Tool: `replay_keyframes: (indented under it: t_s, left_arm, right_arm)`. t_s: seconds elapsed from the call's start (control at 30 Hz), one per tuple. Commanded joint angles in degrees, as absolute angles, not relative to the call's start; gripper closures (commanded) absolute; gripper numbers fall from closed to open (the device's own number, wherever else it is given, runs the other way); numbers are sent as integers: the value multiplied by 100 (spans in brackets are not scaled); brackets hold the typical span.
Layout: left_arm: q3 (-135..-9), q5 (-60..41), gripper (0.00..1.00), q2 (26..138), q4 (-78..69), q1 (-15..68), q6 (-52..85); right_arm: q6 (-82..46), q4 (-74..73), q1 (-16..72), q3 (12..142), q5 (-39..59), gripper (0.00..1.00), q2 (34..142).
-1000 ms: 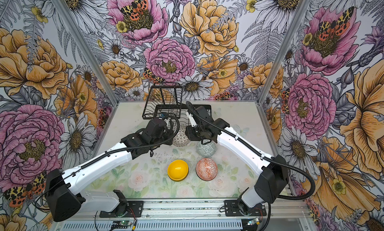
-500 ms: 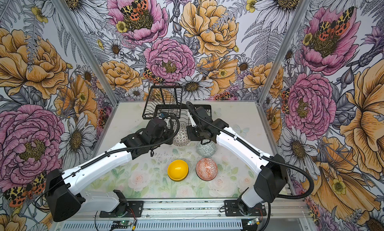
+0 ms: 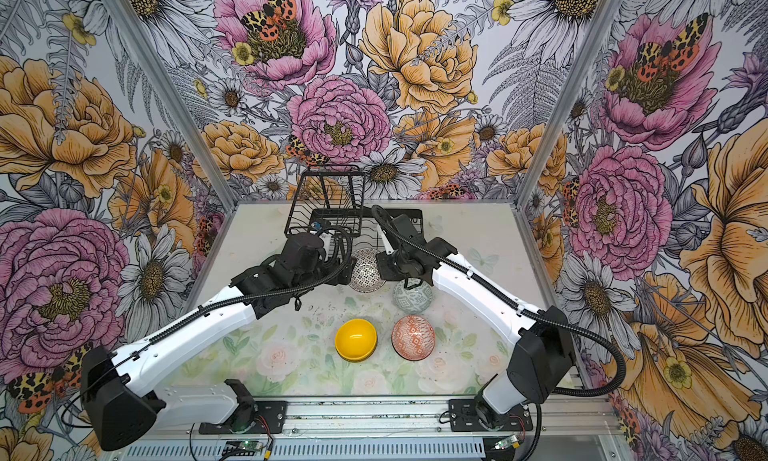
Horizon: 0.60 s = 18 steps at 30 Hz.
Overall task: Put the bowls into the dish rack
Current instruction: 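Grasp the bowl rim with the right gripper and lift it from the left gripper, then carry the brown-patterned bowl with the right gripper into the dish rack slots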
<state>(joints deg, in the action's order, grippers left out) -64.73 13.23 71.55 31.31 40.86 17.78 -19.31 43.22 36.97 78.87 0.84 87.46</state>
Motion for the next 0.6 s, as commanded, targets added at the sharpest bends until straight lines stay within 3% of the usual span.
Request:
replay_keyframes:
  t_s: [0.0,0.27,0.43,0.57]
  left_arm:
    - [-6634,840,1,6902,3398,3739,1351]
    - [-6622,463,1,6834,3393,3409,887]
    - [-6680,237,1,6942,3353,3357,660]
    - [-6670,119,1,7000,3253,3340,590]
  right_arm:
    - [-1211,4057,3584,7873,-411,100,8412]
    - [601,2808,3144,7537,-1655,100,8280]
    - [2393,591,3082,6894,-2255,100,8287]
    - [3760,-1657,2988,6022,-1817,100,8339]
